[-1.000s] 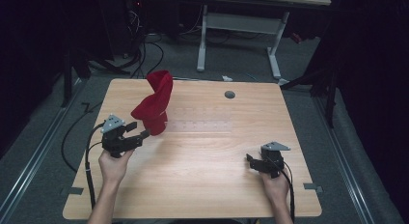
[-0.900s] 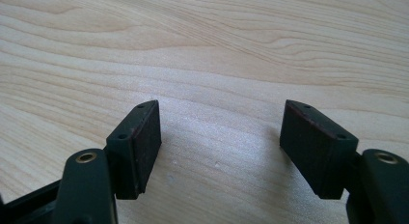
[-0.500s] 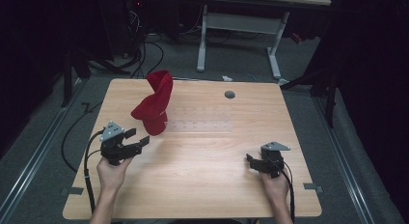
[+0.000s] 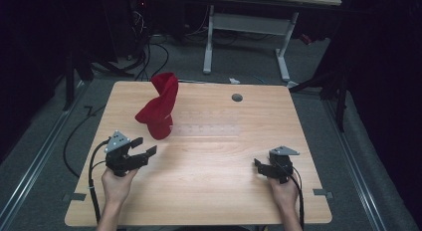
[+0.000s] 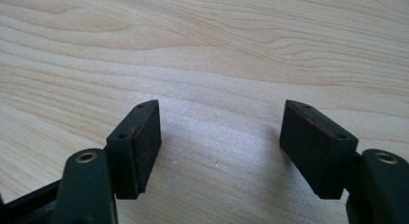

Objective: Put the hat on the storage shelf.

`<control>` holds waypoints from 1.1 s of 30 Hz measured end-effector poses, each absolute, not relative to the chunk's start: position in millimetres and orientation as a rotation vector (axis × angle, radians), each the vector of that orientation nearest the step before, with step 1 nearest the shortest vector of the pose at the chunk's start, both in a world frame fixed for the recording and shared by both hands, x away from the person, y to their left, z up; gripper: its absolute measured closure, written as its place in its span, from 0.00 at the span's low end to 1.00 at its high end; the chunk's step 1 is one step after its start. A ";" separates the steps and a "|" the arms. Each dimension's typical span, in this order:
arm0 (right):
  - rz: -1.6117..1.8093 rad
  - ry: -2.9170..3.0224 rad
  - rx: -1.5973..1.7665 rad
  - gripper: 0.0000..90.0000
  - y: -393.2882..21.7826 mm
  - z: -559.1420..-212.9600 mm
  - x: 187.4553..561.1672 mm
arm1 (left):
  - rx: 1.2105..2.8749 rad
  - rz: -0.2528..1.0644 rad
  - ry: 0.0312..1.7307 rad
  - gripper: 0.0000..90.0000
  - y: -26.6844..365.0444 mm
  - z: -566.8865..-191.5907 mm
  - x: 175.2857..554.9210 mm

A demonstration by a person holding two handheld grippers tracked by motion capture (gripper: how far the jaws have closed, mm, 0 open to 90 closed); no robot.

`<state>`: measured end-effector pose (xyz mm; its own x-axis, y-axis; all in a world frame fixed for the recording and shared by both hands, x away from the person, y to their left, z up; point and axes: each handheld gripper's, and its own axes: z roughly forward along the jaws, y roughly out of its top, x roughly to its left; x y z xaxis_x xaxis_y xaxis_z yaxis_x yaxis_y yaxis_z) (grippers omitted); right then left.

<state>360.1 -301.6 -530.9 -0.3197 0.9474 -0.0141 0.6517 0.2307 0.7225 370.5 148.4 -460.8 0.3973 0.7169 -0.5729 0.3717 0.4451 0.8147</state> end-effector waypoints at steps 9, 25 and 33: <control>0.865 2.055 1.465 0.35 -301.6 -530.9 360.0 | 1.177 0.284 1.205 0.38 143.3 -466.5 365.7; 0.866 2.055 1.467 0.35 -301.5 -530.8 359.9 | 1.219 0.261 1.206 0.37 125.8 -480.7 362.6; 0.866 2.054 1.467 0.35 -301.5 -530.8 359.8 | 1.254 0.255 1.200 0.37 117.0 -486.6 362.0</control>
